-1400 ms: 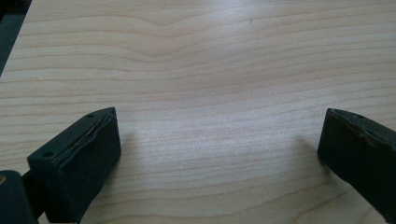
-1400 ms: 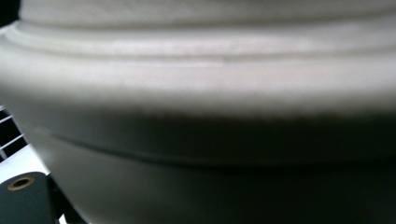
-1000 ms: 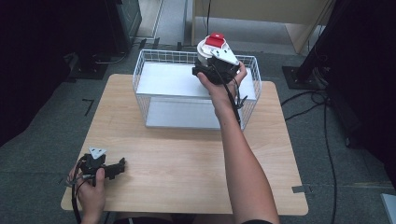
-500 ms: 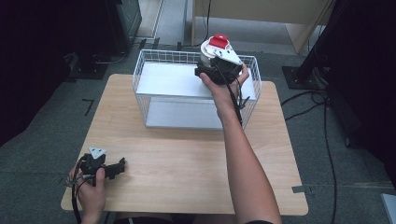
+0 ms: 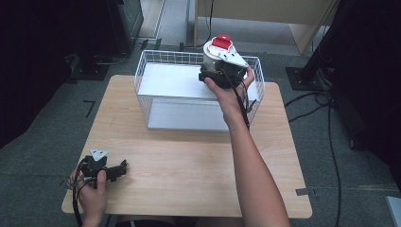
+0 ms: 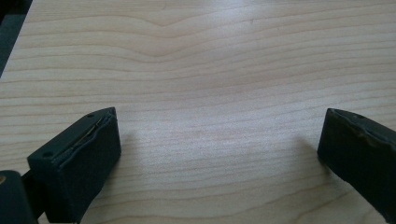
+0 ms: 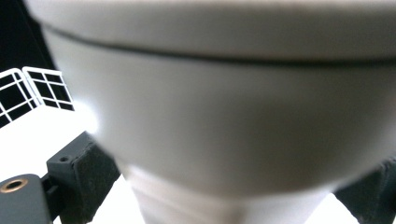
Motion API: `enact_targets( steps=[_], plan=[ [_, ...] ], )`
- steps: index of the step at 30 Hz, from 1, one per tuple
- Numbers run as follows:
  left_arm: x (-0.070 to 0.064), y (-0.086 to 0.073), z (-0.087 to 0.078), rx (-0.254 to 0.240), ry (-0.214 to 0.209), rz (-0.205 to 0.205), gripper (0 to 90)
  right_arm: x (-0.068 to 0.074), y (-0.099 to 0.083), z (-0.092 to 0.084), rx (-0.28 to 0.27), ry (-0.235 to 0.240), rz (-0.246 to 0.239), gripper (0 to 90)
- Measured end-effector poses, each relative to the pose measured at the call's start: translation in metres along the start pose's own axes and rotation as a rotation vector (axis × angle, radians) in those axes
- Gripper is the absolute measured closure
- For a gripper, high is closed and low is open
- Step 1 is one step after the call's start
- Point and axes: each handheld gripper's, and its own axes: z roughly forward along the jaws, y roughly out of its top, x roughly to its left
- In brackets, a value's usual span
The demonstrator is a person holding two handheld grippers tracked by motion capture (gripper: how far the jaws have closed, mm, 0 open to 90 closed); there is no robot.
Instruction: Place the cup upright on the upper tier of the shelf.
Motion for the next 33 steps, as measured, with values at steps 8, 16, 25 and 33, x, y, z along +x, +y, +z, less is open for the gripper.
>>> enact_targets(
  steps=[8,16,25,33],
  plan=[
    [0.000,0.000,0.000,-0.001,0.000,0.000,0.0,-0.002,-0.009,-0.010,-0.007,0.018,0.017,6.3],
    [0.000,0.000,0.000,-0.001,0.000,0.000,0.0,-0.003,-0.020,-0.028,-0.008,0.069,-0.013,6.4],
    [0.000,0.000,0.000,0.000,0.001,0.001,0.0,-0.005,-0.034,-0.054,-0.039,0.087,-0.035,6.4],
    [0.000,0.000,0.000,0.002,0.000,0.002,0.0,-0.009,-0.053,-0.073,-0.034,0.121,0.000,6.4]
  ],
)
